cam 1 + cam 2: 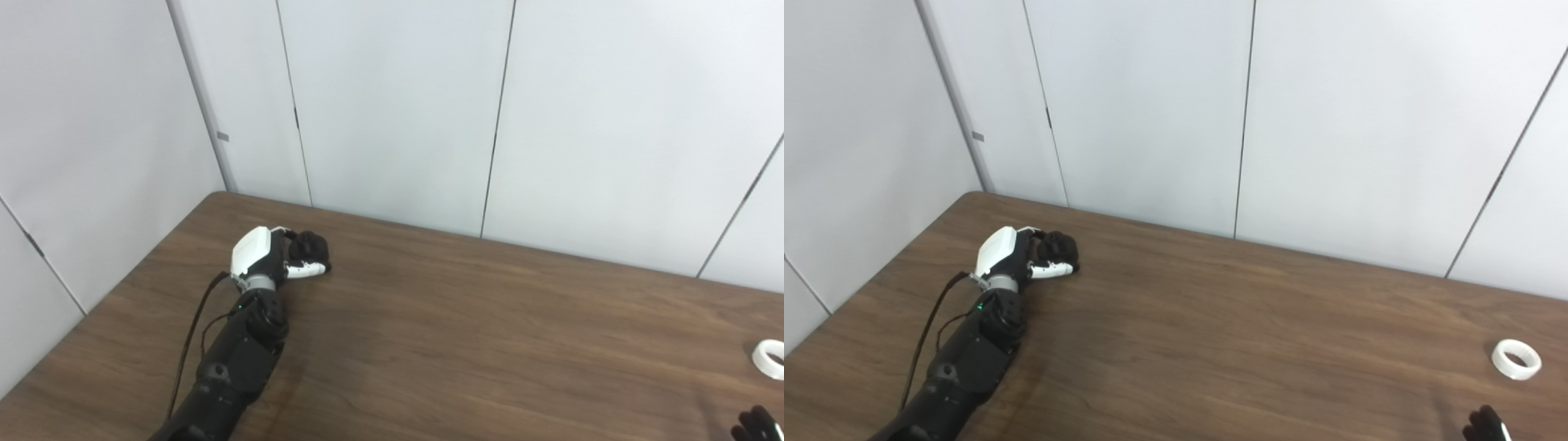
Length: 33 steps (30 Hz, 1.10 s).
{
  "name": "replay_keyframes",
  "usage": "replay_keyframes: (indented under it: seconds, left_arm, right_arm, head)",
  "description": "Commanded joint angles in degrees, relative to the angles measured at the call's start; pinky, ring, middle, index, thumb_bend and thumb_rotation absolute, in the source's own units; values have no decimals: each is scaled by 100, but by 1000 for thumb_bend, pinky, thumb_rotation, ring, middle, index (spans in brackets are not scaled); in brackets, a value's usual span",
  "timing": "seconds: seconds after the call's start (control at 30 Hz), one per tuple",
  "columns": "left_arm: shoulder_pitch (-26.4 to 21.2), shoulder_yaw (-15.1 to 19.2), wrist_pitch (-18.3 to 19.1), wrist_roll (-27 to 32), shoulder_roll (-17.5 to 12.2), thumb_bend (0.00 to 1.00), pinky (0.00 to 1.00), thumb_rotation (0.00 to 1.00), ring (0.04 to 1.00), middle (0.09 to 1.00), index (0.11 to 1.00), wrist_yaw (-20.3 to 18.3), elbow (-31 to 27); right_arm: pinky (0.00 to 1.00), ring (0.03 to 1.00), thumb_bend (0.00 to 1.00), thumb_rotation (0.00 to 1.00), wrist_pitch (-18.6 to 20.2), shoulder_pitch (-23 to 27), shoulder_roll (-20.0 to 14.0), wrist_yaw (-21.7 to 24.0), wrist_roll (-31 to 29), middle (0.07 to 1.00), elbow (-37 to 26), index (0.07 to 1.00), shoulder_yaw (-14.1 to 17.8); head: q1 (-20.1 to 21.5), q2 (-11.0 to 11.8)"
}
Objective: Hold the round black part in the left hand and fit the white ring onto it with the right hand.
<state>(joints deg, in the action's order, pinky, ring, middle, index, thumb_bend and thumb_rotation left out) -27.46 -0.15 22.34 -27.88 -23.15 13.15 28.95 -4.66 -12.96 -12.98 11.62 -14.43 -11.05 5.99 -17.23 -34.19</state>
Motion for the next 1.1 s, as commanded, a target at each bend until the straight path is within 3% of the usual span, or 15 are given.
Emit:
replay_keyframes:
  seconds: [0.0, 0.4, 0.77, 1.07]
  left_arm:
    - [-349, 6, -110, 3, -73, 865, 999, 256, 952, 881, 771, 153, -30]
    - [-300, -84, -22, -81, -129, 847, 995, 231, 943, 867, 726, 163, -44]
    - [-289, -47, -102, -85, -119, 835, 989, 146, 915, 829, 658, 325, 5]
    - [-273, -76, 91, -94, -161, 838, 1000, 159, 928, 841, 689, 298, -14]
  right_arm:
    - [1000, 1000, 606, 1000, 41, -151, 31, -1, -24, 1000, -14, 1000, -4]
    - [1000, 1000, 634, 1000, 27, -134, -13, 52, -71, 1000, 9, 1000, 0]
    - [1000, 1000, 651, 1000, 60, -117, -20, 38, -80, 1000, 18, 1000, 21]
    - [1000, 1000, 655, 1000, 57, -134, -56, 30, -31, 1000, 30, 1000, 37]
  head:
    - [-2, -1]
    - [-56, -13]
    - [-92, -32]
    - [-118, -46]
